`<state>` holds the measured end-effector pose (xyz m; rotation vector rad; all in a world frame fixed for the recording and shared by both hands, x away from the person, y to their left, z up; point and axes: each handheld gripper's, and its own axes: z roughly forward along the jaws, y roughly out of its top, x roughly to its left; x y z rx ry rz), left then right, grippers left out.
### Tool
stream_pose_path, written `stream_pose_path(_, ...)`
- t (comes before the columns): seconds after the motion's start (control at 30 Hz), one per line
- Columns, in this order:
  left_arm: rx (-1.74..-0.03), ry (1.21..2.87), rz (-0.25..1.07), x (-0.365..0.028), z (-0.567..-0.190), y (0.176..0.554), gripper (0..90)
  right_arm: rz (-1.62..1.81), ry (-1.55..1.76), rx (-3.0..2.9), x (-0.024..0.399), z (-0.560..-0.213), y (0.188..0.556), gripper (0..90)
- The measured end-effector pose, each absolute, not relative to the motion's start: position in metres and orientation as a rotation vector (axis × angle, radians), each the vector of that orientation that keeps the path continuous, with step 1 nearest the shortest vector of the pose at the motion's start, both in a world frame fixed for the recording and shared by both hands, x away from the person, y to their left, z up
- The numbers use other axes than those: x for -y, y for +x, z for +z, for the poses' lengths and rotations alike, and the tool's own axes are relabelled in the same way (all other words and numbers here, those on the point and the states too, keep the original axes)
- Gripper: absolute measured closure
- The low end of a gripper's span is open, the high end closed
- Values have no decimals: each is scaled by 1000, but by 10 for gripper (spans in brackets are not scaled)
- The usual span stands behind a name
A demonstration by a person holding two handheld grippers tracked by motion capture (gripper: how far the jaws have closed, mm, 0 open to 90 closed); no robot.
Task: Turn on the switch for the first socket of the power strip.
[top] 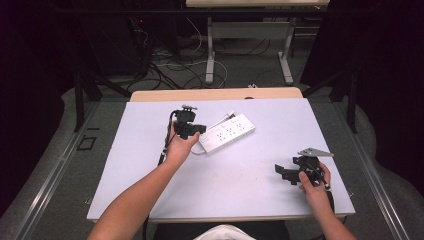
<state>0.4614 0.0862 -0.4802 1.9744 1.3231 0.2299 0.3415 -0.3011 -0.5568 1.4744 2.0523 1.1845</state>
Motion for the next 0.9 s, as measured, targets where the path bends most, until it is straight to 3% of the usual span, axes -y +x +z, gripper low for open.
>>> stream_pose_path(0.9,-1223,2020,219,-77,-475,445,599,1188,1474,-2051,301,-557,341,146)
